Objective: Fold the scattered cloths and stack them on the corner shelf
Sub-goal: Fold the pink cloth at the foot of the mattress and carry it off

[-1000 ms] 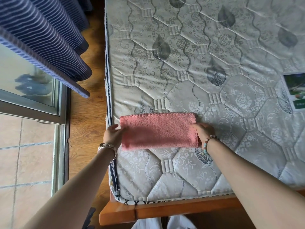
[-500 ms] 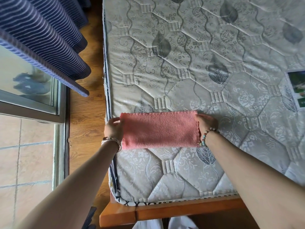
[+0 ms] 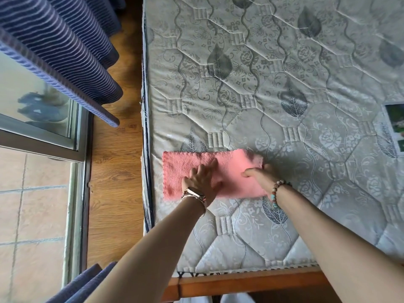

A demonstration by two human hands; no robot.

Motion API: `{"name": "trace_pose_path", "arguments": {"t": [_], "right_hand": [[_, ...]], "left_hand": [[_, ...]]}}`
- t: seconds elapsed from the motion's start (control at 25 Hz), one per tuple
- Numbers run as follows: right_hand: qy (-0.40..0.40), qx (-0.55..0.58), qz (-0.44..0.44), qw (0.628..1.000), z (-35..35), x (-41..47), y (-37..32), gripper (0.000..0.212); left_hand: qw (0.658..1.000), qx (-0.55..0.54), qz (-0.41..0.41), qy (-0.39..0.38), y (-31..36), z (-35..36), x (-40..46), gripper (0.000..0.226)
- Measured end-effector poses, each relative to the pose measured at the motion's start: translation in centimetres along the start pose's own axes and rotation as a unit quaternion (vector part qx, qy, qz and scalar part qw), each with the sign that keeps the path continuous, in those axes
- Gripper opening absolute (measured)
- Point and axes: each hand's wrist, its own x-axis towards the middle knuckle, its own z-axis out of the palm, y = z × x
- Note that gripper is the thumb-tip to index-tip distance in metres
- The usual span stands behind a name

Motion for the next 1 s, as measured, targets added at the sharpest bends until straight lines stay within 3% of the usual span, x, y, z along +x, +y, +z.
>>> {"name": "trace_pose_path", "arguments": {"t": [0.12, 0.16, 0.2, 0.24, 0.28, 0.32, 0.36, 0.44, 0.6, 0.68, 0.76, 0.84, 0.92, 1.0], "right_hand": [[0.007, 0.087, -0.084, 0.993, 1.9, -1.1, -2.0, 0.035], [-0.009, 0.096, -0.097, 0.991, 3.1, -1.7, -2.9, 0.038], [-0.027, 0.093, -0.104, 0.990, 4.5, -2.3, -3.6, 0.039], [-0.046, 0.089, -0.112, 0.989, 5.9, -2.8, -4.1, 0.041], [-0.062, 0.086, -0.120, 0.987, 7.3, -3.1, -4.5, 0.044], [-0.073, 0.083, -0.123, 0.986, 8.9, -3.1, -4.5, 0.048], [-0.083, 0.076, -0.122, 0.986, 10.0, -3.2, -4.6, 0.049], [-0.102, 0.057, -0.126, 0.985, 12.3, -3.4, -4.7, 0.050], [-0.125, 0.070, -0.105, 0.984, 15.3, -3.4, -4.4, 0.067], [-0.160, 0.108, -0.070, 0.979, 15.9, -3.3, -4.0, 0.071], [-0.167, 0.112, -0.075, 0.977, 15.9, -3.1, -3.4, 0.073], [-0.116, 0.109, -0.110, 0.981, 15.3, -2.9, -3.1, 0.063], [0.001, 0.047, -0.163, 0.985, 14.0, -2.6, -2.8, 0.045], [0.125, -0.021, -0.223, 0.967, 12.7, -1.9, -2.1, 0.035]], "left_hand": [[0.995, -0.094, 0.032, -0.004, -0.4, -1.2, 0.2, 0.064], [0.977, -0.210, 0.024, -0.003, -0.9, -2.0, 0.2, 0.058], [0.918, -0.395, -0.033, 0.000, -1.6, -2.8, 0.0, 0.056], [0.812, -0.574, -0.103, -0.011, -2.5, -3.5, -0.5, 0.053], [0.713, -0.683, -0.155, -0.026, -3.5, -4.4, -1.0, 0.046], [0.644, -0.739, -0.190, -0.046, -4.6, -5.1, -1.4, 0.039], [0.604, -0.767, -0.207, -0.068, -5.6, -5.5, -1.9, 0.035], [0.571, -0.787, -0.214, -0.096, -7.2, -5.7, -2.5, 0.036], [0.564, -0.791, -0.197, -0.132, -9.2, -5.0, -2.7, 0.057], [0.583, -0.779, -0.204, -0.111, -9.5, -4.6, -2.8, 0.051], [0.644, -0.728, -0.231, -0.042, -9.7, -3.9, -2.8, 0.026], [0.719, -0.651, -0.242, 0.025, -10.2, -3.4, -2.5, 0.013], [0.781, -0.579, -0.229, 0.045, -10.6, -3.0, -2.3, 0.017], [0.827, -0.514, -0.222, 0.050, -10.3, -3.0, -2.5, 0.028]]}}
